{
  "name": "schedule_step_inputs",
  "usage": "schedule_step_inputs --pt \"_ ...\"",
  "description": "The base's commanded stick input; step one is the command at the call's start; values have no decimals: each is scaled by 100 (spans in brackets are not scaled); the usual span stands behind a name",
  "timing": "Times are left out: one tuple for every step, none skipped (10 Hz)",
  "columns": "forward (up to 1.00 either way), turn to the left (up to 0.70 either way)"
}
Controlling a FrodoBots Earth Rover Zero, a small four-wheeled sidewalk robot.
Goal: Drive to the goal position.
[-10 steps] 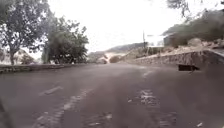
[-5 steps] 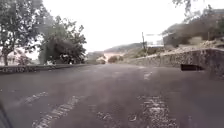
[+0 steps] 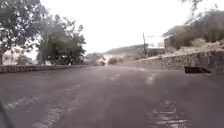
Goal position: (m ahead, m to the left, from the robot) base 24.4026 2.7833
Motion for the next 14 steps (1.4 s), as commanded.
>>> schedule_step_inputs --pt "100 0" --pt "100 0" --pt "100 0" --pt "100 0" --pt "100 0" --pt "100 0" --pt "100 0" --pt "100 0" --pt "100 0" --pt "100 0" --pt "100 0" --pt "100 0" --pt "100 0" --pt "100 0"
